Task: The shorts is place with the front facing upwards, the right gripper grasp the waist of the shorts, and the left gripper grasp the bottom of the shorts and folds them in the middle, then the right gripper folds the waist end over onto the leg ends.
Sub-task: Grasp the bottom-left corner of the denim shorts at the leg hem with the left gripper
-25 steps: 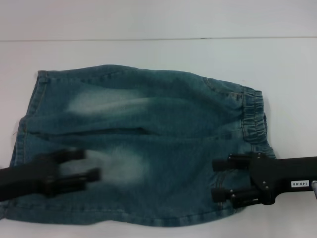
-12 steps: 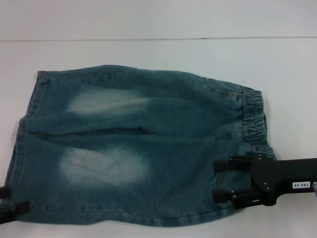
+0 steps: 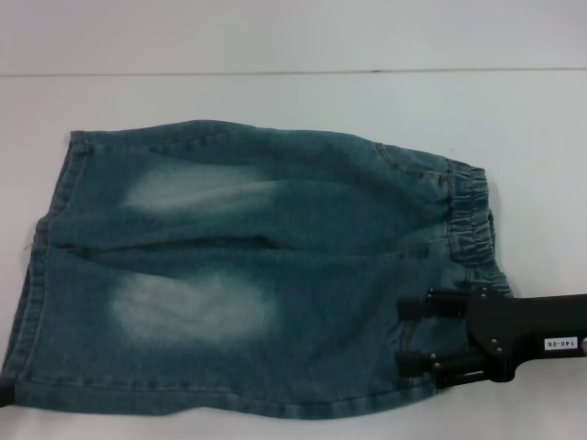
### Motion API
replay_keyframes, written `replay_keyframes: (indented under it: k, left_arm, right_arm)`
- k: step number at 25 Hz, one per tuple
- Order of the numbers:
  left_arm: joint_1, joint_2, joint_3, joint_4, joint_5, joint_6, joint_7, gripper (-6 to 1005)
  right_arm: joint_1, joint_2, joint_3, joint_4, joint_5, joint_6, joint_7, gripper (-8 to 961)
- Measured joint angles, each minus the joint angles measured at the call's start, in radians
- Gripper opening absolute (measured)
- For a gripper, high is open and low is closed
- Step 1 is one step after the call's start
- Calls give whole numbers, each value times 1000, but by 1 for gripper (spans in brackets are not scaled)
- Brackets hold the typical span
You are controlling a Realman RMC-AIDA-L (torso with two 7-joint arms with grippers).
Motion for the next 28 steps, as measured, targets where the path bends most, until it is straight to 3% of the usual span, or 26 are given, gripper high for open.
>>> replay_keyframes:
  k: [20, 28]
  left_arm:
    - [-56, -27, 22, 22, 82, 17, -13, 933]
    - [-66, -27, 22, 30, 91, 27, -18, 933]
  right_arm:
    - [0, 1, 0, 0, 3, 0, 4, 942]
    - [-1, 0, 0, 0, 4, 5, 5, 942]
